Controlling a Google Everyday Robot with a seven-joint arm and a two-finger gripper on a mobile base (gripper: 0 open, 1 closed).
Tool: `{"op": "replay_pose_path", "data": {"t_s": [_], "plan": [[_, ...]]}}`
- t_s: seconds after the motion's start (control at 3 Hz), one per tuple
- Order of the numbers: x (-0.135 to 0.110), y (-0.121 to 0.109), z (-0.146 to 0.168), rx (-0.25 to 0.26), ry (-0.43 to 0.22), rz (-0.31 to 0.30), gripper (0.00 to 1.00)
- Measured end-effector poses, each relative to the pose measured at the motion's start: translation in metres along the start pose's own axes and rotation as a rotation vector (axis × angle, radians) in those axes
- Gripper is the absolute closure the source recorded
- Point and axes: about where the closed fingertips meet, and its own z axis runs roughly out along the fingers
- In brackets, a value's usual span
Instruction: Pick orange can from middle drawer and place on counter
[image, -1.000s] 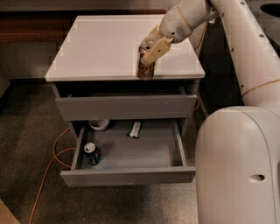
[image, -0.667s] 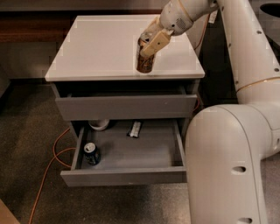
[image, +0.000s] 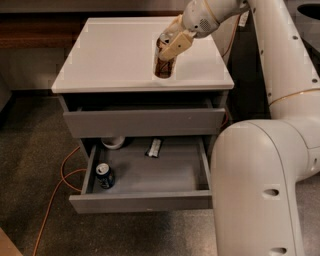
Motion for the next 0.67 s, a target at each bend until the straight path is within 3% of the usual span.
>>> {"op": "replay_pose_path", "data": {"t_s": [0.67], "plan": [[-0.006,-0.031,0.0,0.12,-0.014,0.109,1.0]]}}
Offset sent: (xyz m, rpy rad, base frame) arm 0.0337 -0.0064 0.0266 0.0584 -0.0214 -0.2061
